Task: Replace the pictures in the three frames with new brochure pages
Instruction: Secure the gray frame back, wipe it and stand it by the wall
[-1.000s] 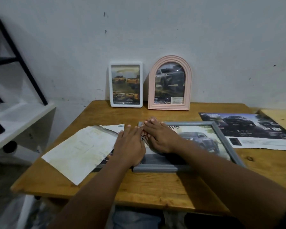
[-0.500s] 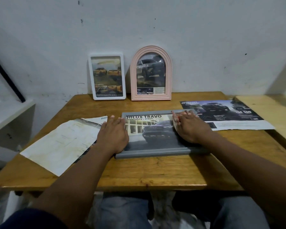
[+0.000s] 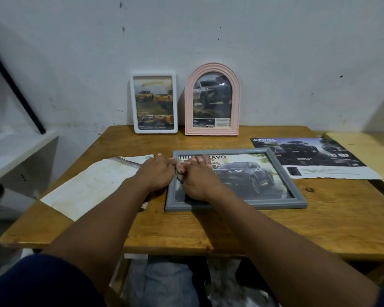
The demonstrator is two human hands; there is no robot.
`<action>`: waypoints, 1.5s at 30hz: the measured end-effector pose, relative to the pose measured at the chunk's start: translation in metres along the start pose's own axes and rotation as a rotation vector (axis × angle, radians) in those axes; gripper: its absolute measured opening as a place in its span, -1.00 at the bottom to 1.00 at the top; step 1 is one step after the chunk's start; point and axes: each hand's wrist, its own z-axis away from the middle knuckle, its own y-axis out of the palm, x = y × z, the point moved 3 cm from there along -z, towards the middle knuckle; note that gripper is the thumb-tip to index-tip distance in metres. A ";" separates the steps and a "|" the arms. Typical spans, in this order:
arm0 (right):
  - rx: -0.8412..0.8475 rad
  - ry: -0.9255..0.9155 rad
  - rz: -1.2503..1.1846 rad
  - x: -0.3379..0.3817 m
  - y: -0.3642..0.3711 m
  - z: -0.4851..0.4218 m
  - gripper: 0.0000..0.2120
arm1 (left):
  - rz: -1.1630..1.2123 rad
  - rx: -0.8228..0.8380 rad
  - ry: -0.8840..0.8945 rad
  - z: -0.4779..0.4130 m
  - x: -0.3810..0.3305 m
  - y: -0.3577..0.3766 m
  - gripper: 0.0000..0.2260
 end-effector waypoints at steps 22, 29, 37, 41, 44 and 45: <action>0.004 0.391 0.276 -0.084 -0.031 0.092 -0.19 | -0.111 -0.220 0.002 0.012 -0.008 0.029 -0.55; -0.053 0.128 0.211 0.011 -0.001 0.067 -0.28 | -0.016 -0.176 -0.021 0.010 -0.006 0.016 -0.54; 0.135 -0.228 -0.164 -0.008 -0.022 0.070 -0.54 | -0.091 -0.145 -0.036 0.005 -0.008 0.010 -0.49; 0.272 -0.241 -0.073 -0.039 -0.042 0.077 -0.52 | -0.187 -0.201 -0.017 0.011 -0.012 0.024 -0.50; 0.283 -0.208 -0.013 -0.065 -0.057 0.088 -0.52 | -0.246 -0.200 -0.012 0.014 -0.015 0.024 -0.50; 0.273 -0.202 -0.004 -0.077 -0.061 0.095 -0.53 | -0.265 -0.197 -0.014 0.014 -0.015 0.024 -0.49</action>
